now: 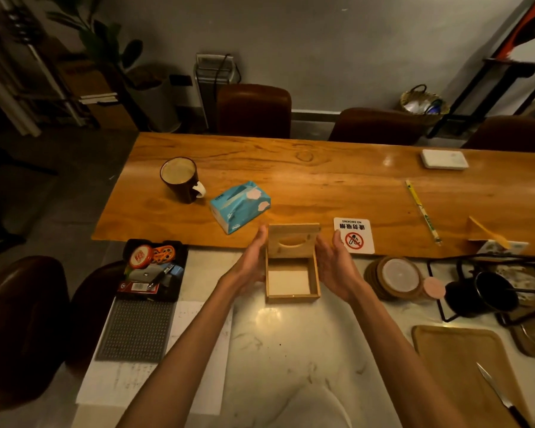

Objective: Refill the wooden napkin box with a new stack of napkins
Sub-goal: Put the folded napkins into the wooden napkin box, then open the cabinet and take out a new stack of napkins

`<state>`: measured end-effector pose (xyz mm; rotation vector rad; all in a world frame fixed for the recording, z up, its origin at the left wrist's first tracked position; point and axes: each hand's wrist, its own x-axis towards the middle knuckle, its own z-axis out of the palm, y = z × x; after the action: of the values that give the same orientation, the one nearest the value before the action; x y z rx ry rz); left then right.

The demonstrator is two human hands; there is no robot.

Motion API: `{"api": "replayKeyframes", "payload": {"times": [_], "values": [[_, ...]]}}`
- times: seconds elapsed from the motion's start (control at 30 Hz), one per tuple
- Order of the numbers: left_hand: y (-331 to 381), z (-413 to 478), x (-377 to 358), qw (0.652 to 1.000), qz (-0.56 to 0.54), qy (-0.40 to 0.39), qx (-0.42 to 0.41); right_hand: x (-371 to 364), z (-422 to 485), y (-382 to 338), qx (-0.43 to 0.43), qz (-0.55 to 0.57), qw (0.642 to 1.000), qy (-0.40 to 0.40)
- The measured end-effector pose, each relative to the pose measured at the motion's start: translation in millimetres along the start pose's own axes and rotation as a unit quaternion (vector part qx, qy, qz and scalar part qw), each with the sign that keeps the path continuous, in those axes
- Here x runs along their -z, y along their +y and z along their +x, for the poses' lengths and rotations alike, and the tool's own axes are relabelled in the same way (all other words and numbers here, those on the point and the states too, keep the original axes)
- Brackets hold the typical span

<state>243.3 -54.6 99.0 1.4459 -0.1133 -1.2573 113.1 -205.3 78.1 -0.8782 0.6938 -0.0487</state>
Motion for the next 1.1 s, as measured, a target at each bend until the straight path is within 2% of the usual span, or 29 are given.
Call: {"api": "replayKeyframes", "payload": {"times": [0.23, 0.4, 0.5, 0.57, 0.67, 0.77, 0.87, 0.93, 0.97, 1.03, 1.1], "values": [[-3.3, 5.6, -2.5, 1.0, -0.012, -0.007, 0.021, 3.8, 6.6, 1.5, -0.033, 0.017, 0.999, -0.02], [1.9, -8.9, -11.4, 0.999, -0.031, -0.003, -0.009, 10.3, 9.7, 9.8, -0.027, 0.05, 0.998, -0.03], [-23.1, -12.2, -5.3, 0.996, 0.02, 0.069, -0.057, 17.6, 1.8, 23.9, -0.025, 0.017, 0.999, 0.034], [-55.9, -23.0, 3.1, 0.976, 0.112, 0.16, -0.098, 25.7, -15.3, 48.1, 0.01, -0.1, 0.989, 0.112], [-121.5, -54.9, 14.4, 0.926, 0.272, 0.214, -0.149, 37.7, -59.2, 100.8, 0.09, -0.317, 0.926, 0.184], [-199.5, -87.6, 25.2, 0.863, 0.424, 0.218, -0.167, 52.3, -101.9, 163.0, 0.081, -0.489, 0.853, 0.165], [-272.8, -111.3, 33.3, 0.805, 0.534, 0.177, -0.188, 67.0, -134.9, 219.2, 0.024, -0.675, 0.727, 0.124], [-301.6, -123.0, 36.4, 0.762, 0.61, 0.129, -0.174, 72.2, -152.3, 244.6, -0.022, -0.742, 0.658, 0.125], [-311.4, -125.6, 38.3, 0.742, 0.641, 0.116, -0.16, 73.6, -157.2, 255.2, -0.02, -0.759, 0.636, 0.138], [-317.1, -127.6, 38.8, 0.719, 0.667, 0.121, -0.153, 75.5, -159.8, 267.9, 0.008, -0.773, 0.607, 0.181], [-316.9, -127.4, 35.5, 0.715, 0.669, 0.136, -0.151, 74.0, -159.7, 270.1, 0.011, -0.785, 0.587, 0.198]]}}
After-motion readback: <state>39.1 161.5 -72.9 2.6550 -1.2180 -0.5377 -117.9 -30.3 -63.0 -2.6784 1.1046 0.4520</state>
